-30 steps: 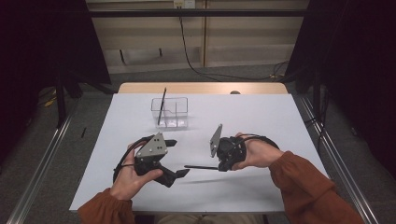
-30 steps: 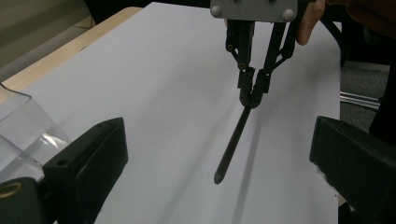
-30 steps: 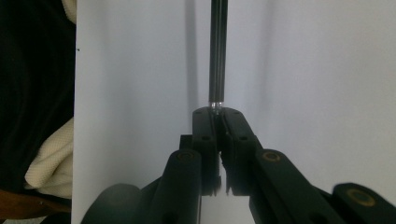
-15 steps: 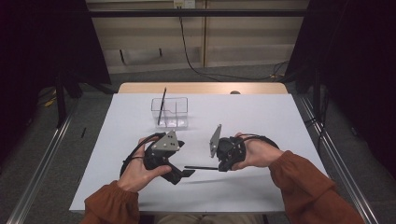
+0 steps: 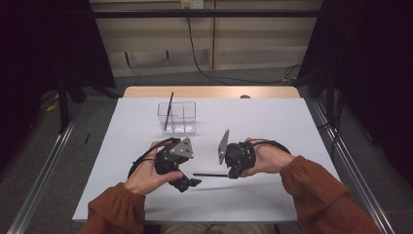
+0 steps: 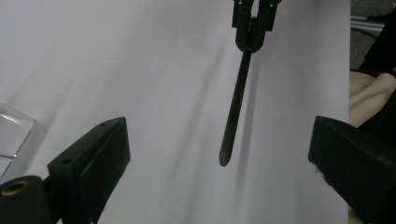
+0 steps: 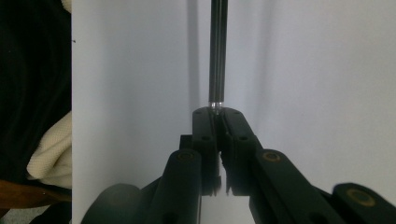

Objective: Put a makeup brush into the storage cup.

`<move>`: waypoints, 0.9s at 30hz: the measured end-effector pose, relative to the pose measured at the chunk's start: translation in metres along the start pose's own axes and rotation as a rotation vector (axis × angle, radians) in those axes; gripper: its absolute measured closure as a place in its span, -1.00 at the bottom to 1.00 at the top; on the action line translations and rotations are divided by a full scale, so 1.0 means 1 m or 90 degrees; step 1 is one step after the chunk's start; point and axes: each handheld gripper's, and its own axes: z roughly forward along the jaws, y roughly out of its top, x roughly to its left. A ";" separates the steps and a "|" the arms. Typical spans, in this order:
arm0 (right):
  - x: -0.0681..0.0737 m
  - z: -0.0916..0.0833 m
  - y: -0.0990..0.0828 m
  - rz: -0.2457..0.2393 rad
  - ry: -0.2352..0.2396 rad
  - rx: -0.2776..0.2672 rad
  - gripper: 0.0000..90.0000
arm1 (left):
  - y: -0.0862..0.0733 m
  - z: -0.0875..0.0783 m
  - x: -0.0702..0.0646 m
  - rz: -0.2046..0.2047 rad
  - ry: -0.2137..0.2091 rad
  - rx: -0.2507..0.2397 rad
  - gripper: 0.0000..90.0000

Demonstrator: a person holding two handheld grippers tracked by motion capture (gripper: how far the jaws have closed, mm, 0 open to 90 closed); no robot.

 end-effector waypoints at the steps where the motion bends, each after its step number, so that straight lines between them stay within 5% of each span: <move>1: 0.000 0.000 0.000 0.001 0.001 0.002 0.88 | 0.000 0.001 0.001 0.004 -0.002 0.006 -0.88; 15: -0.001 0.002 0.003 0.000 -0.002 0.019 0.88 | 0.009 0.014 -0.001 0.034 -0.025 0.101 -0.84; 19: -0.001 0.003 0.004 -0.006 0.000 0.026 0.88 | 0.010 0.019 -0.003 0.052 -0.037 0.121 -0.61; 27: -0.001 0.003 0.005 -0.003 -0.002 0.026 0.88 | 0.012 0.024 0.002 0.038 -0.057 0.140 -0.02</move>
